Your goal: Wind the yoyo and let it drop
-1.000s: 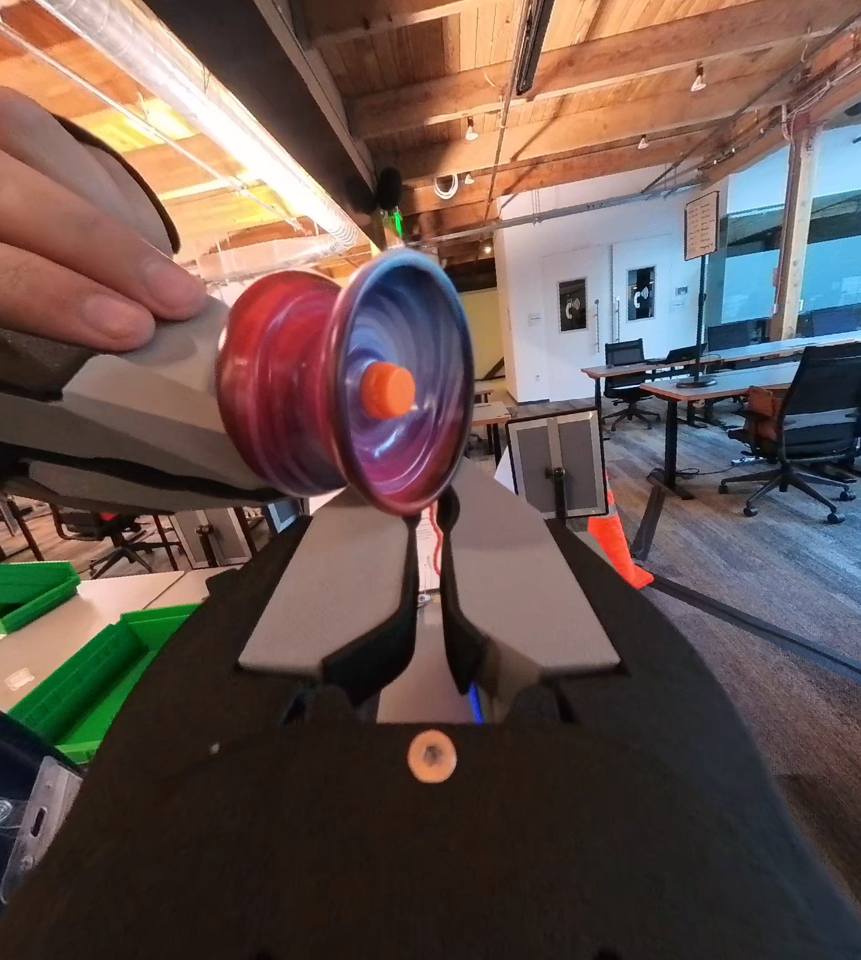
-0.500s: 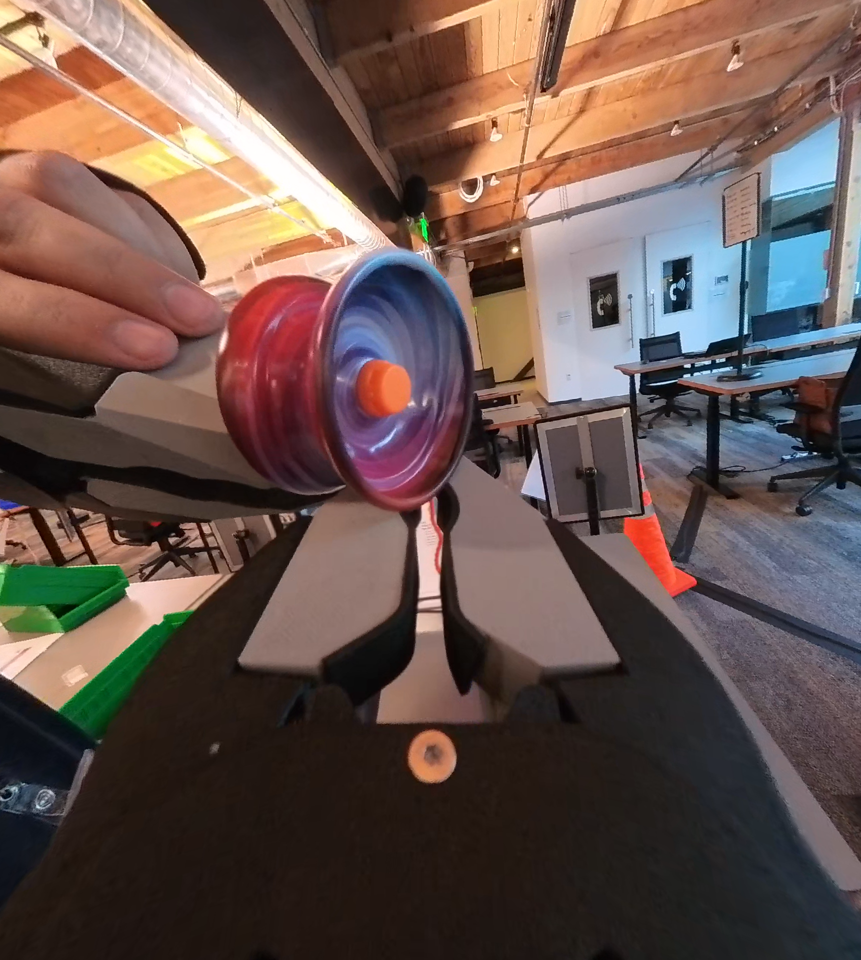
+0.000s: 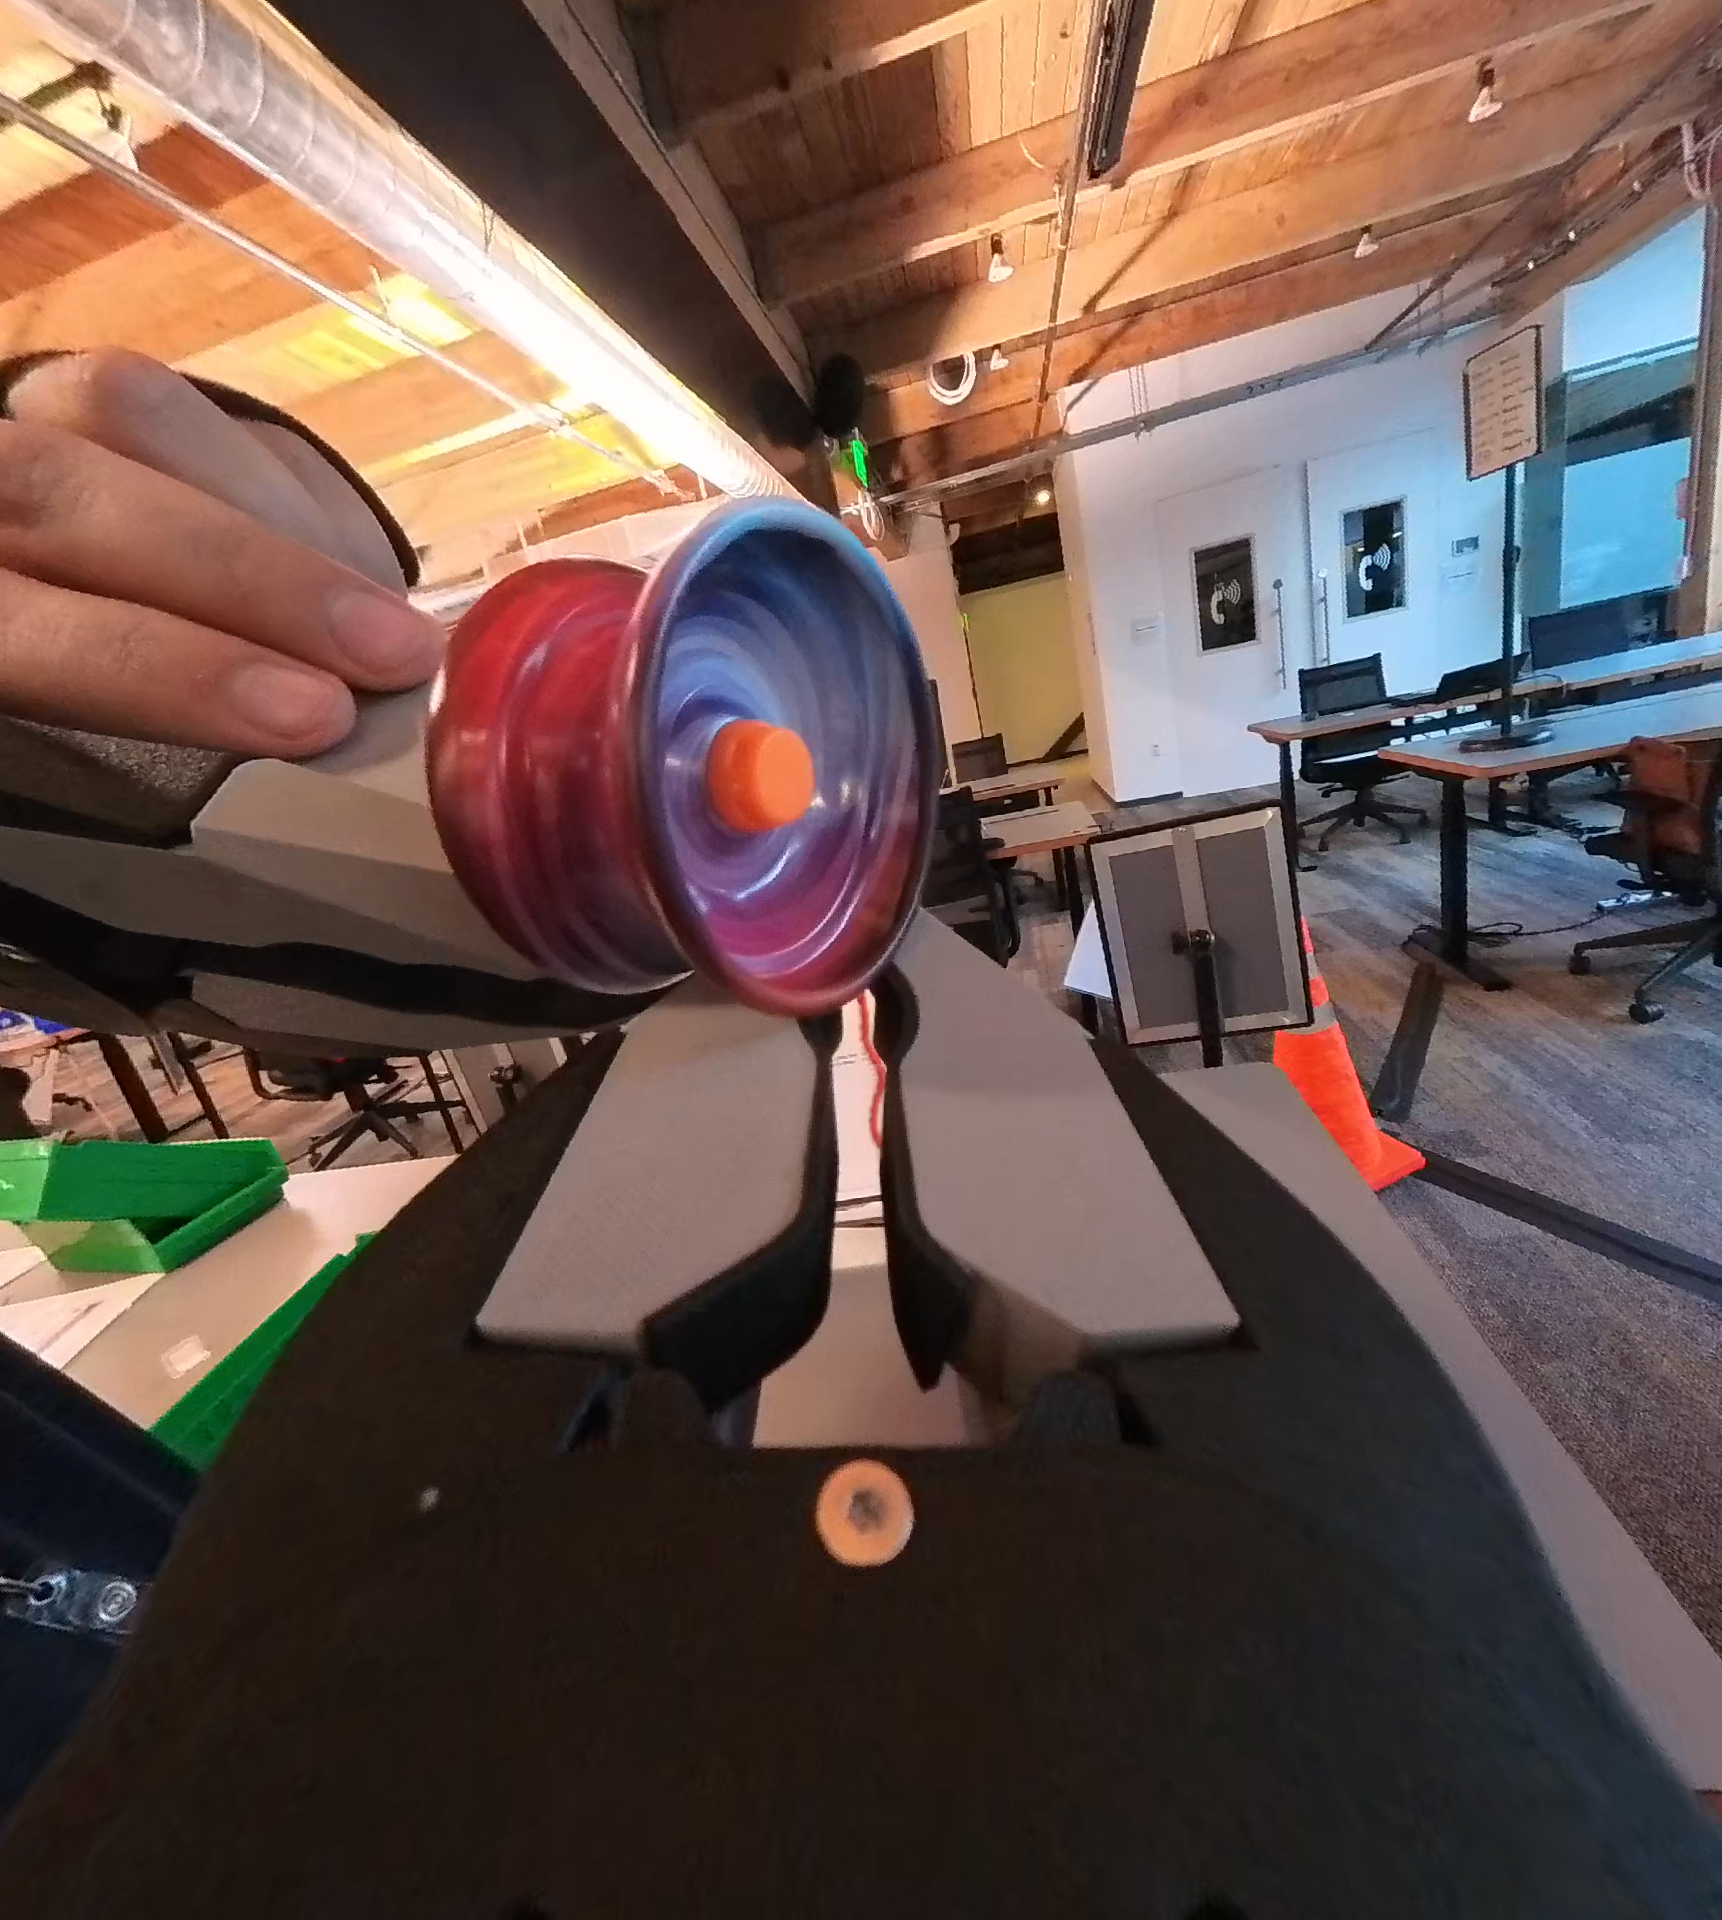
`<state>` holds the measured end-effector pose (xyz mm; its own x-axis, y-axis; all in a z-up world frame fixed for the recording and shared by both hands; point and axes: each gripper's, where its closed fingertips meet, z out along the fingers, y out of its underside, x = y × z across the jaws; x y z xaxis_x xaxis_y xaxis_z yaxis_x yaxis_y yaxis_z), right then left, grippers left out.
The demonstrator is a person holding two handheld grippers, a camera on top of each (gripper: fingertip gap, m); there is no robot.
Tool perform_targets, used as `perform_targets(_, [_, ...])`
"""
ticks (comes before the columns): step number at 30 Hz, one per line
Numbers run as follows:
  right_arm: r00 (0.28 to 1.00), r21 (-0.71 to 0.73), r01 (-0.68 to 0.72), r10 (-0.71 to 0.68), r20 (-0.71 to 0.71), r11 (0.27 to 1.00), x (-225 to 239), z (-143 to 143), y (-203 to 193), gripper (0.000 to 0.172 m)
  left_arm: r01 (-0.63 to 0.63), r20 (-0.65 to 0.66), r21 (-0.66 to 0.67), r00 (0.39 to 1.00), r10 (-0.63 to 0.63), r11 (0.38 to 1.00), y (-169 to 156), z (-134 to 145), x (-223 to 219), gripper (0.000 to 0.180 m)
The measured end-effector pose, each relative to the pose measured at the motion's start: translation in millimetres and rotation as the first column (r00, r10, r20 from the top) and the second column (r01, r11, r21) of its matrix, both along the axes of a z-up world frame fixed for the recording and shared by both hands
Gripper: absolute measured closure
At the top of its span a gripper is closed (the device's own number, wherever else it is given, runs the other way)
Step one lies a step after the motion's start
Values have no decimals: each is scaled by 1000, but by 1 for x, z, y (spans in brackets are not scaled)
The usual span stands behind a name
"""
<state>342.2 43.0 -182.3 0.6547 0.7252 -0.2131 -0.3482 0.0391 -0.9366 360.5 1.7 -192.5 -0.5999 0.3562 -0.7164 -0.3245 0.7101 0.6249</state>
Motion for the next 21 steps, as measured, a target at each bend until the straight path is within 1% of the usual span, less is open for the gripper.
perform_targets(10, [1000, -4, 11, -11, -3, 1000, 6, 0, 1, 172, -6, 6, -12, 1000, 6, 1000, 1, -1, -3, 168])
perform_targets(13, [1000, -7, 23, -23, 5, 1000, 10, -1, 1, 172, -15, 32, -35, 999, 16, 999, 1, 2, -6, 167])
perform_targets(14, [1000, -8, 26, -26, 7, 1000, 11, -1, 1, 172, -25, 46, -65, 999, 28, 998, 0, 1, -9, 167])
perform_targets(16, [999, -11, 34, -34, 9, 999, 15, -2, 0, 172, -69, 69, -207, 994, 85, 976, -4, -7, -18, 167])
perform_targets(19, [999, -19, 44, -44, 11, 999, 20, -6, -2, 172, -118, 94, -425, 980, 173, 897, -9, -31, -34, 167])
perform_targets(21, [999, -23, 53, -53, 12, 998, 24, -8, -4, 172, -160, 100, -529, 964, 248, 834, -3, -58, -47, 167])
